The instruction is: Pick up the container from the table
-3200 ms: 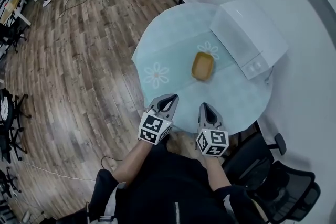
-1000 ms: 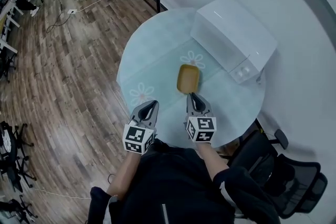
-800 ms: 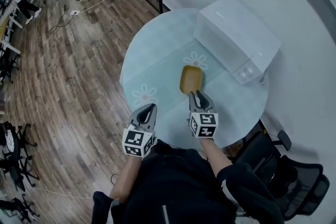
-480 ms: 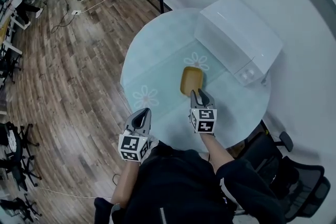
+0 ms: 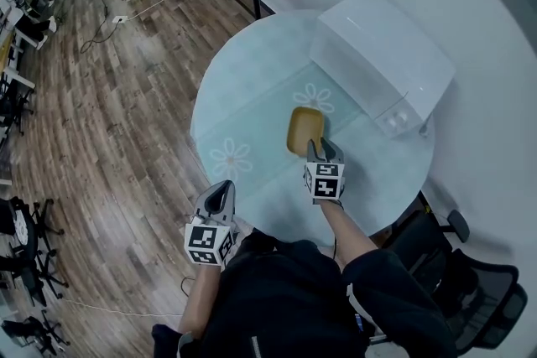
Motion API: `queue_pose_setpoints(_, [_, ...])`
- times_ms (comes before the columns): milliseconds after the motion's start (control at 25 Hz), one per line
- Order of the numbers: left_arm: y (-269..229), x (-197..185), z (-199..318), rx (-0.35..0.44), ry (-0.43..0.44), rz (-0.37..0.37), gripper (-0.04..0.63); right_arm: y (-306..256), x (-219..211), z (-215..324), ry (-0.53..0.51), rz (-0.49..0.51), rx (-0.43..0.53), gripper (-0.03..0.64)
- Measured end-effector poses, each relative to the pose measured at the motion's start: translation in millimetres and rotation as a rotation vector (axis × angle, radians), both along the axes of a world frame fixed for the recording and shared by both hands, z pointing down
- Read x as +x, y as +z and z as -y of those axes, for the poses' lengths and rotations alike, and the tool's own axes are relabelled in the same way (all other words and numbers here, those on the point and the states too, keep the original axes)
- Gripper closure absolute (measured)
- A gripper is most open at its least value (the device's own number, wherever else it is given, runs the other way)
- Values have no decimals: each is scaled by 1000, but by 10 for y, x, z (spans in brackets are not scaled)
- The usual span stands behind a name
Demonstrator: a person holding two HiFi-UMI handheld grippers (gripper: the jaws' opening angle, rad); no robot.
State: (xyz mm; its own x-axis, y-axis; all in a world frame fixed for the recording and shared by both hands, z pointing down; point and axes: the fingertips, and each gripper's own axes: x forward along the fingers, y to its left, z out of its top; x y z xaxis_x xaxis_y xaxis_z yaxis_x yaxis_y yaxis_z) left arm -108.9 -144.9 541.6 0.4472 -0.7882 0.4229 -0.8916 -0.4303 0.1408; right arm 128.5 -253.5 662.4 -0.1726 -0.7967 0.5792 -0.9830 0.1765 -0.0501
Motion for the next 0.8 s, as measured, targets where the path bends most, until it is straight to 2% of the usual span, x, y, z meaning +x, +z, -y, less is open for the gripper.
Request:
queue_pose_setpoints(240, [71,-18,-22,-21,-10,7,578,322,144,104,32,-12,-81,508])
queue_pose_setpoints(680, [91,-120,-41,-33,-49,19,577,810,404,287,197,61,-248,508])
queue_pose_setpoints(800, [95,-147,-57,-38,-57,19,578,899,433,283,216,63,-288,508])
